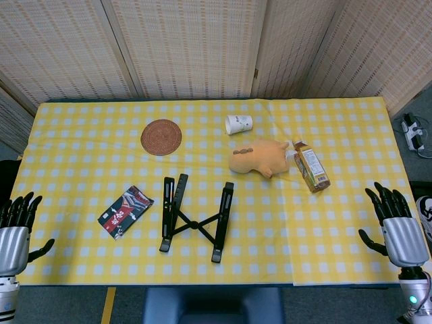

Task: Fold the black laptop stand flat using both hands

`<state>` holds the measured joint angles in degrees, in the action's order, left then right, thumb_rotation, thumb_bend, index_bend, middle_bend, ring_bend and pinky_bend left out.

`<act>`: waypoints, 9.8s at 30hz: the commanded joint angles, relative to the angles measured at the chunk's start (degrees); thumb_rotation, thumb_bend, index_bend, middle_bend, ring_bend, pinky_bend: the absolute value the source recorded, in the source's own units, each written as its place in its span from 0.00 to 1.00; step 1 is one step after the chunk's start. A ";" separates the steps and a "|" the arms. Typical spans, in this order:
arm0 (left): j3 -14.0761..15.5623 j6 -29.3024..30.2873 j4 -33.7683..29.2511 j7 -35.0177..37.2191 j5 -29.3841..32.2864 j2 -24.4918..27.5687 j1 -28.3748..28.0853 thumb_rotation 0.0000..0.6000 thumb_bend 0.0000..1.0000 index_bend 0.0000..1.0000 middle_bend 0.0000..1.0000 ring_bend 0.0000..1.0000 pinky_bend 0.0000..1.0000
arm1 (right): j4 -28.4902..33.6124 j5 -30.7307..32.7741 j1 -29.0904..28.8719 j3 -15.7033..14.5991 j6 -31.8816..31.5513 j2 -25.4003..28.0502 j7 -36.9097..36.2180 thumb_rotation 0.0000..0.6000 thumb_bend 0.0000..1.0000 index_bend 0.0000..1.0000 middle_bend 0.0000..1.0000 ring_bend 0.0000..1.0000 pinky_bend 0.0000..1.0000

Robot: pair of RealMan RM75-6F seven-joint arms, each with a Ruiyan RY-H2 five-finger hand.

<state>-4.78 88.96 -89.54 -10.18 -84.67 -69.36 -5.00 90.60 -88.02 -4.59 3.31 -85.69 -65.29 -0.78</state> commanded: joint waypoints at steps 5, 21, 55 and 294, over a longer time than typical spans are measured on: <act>0.22 -1.44 -0.69 -1.35 0.70 0.14 -0.44 1.00 0.20 0.12 0.08 0.04 0.00 | 0.44 -0.30 -0.51 -0.51 1.34 0.23 -1.62 1.00 0.31 0.00 0.00 0.02 0.00; 0.63 -1.75 -1.57 1.26 -1.72 1.30 -1.31 1.00 0.21 0.14 0.11 0.05 0.00 | 4.46 -6.85 -7.87 -4.23 12.85 3.13 -22.48 1.00 0.31 0.00 0.00 0.03 0.00; 1.20 -3.23 -1.64 3.40 -2.72 1.75 -2.71 1.00 0.24 0.16 0.12 0.05 0.00 | -3.97 -0.38 -37.48 4.14 40.17 -16.90 -58.52 1.00 0.31 0.00 0.00 0.03 0.00; 2.77 -16.82 1.28 8.30 -8.67 -6.70 -17.42 1.00 0.44 0.20 0.13 0.00 0.04 | -1.88 9.35 -31.69 11.27 15.40 -27.60 -11.78 1.00 0.31 0.00 0.00 0.00 0.00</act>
<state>-1.14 74.70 -89.70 -0.82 -92.89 -76.59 -20.21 86.68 -75.78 -37.23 15.71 -69.55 -96.05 -14.49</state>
